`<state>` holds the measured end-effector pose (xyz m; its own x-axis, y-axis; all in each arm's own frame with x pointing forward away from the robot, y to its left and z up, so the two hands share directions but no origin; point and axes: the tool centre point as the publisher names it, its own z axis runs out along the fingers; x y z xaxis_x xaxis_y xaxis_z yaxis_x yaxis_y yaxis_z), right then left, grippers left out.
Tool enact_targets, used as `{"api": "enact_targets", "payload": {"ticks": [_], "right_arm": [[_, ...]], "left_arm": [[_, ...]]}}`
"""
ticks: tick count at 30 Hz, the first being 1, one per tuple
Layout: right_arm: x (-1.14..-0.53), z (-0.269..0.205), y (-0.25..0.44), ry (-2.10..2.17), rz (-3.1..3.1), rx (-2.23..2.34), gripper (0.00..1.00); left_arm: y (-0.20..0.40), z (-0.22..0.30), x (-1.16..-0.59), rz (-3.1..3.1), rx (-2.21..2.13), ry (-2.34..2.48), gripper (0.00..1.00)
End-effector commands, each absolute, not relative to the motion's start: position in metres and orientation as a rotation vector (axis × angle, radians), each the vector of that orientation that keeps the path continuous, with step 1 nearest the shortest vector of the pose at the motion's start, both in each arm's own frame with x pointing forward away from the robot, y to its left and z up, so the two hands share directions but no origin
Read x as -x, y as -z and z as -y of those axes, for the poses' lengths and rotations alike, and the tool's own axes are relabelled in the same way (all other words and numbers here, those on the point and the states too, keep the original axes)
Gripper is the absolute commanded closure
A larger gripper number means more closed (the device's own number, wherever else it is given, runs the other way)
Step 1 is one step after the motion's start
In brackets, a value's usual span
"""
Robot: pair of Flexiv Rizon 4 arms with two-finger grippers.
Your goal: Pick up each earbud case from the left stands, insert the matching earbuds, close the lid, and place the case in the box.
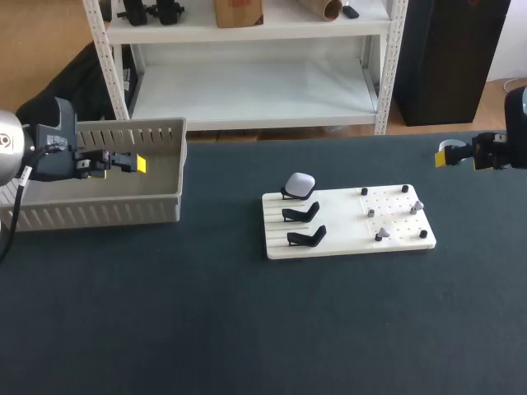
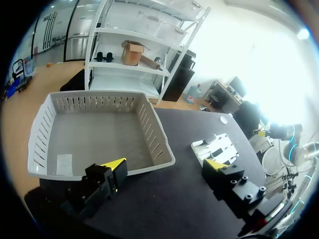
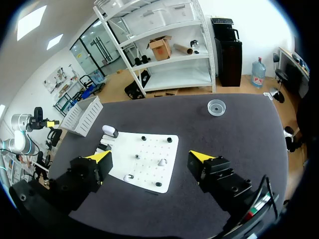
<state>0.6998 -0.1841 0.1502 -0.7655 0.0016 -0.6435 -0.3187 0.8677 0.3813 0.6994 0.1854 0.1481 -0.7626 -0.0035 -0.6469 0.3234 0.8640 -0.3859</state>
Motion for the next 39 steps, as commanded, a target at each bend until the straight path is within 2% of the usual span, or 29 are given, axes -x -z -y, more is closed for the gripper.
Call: {"api": "enact_targets", "payload": {"ticks": [1, 13, 20, 39], "right_arm": [[-0.7, 0.185, -0.15, -0.637, -2.373, 0.231, 0.0], [-0.7, 0.185, -0.15, -0.637, -2.373, 0.231, 0.0], [-0.7, 0.185, -0.15, -0.637, -2.373, 0.231, 0.0], [-0.7, 0.185, -0.15, -0.637, -2.373, 0.231, 0.0]], "left_arm": [[-0.149, -0.185, -0.7, -2.374, -0.23, 0.635, 0.0], [-0.149, -0.185, -0.7, -2.374, -0.23, 0.635, 0.0], [-0.166, -0.163, -0.682, -1.6, -1.468, 0.865, 0.0], [-0.164, -0.157, -0.684, -1.596, -1.478, 0.874, 0.0]]}}
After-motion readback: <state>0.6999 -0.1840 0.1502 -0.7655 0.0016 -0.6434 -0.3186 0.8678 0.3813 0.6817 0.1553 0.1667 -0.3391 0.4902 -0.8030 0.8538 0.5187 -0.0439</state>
